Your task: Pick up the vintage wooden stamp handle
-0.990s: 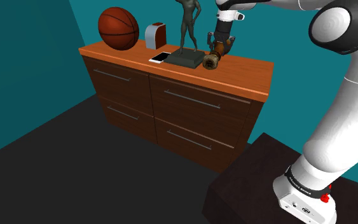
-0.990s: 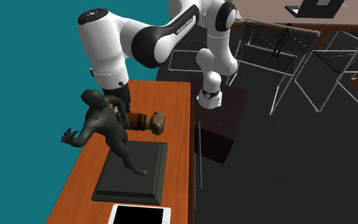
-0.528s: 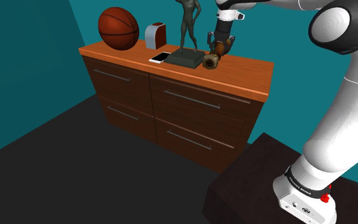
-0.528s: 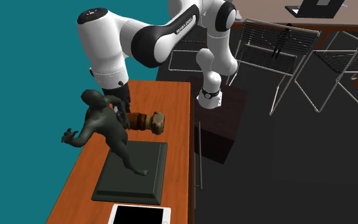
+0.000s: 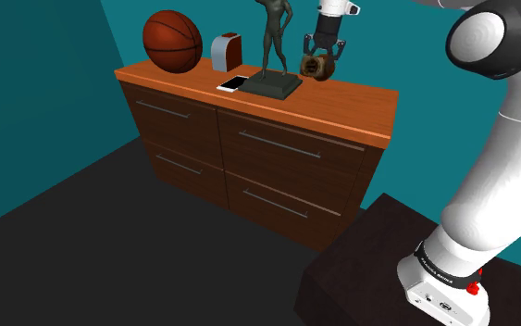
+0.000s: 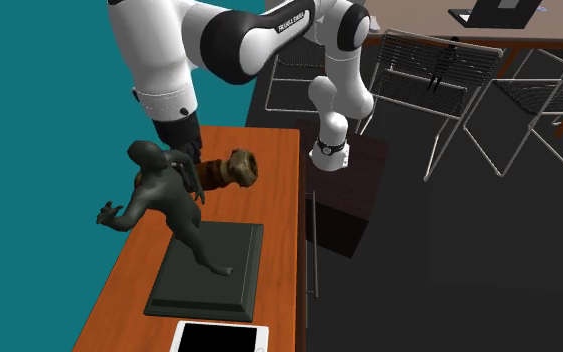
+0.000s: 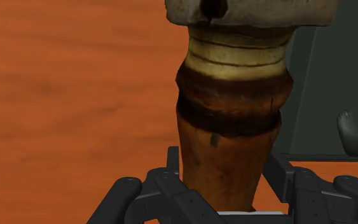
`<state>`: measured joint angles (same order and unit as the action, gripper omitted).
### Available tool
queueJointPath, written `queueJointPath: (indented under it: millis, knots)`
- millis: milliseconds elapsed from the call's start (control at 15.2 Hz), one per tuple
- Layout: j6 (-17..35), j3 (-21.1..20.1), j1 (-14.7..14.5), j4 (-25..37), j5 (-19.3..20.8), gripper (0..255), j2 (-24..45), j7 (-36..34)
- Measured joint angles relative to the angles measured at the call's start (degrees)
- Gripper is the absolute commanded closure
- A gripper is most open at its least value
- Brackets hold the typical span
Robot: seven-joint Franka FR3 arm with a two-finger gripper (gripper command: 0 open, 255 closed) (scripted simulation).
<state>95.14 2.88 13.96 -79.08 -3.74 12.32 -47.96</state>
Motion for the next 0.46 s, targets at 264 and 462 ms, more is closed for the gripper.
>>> queueJointPath:
  millis: [264,462]
  knots:
    - [-3.6,0.0,0.0,4.8,0.0,255,1.2,-0.3]
    - [-6.1,0.0,0.1,8.3,-0.1,255,2.2,-0.4]
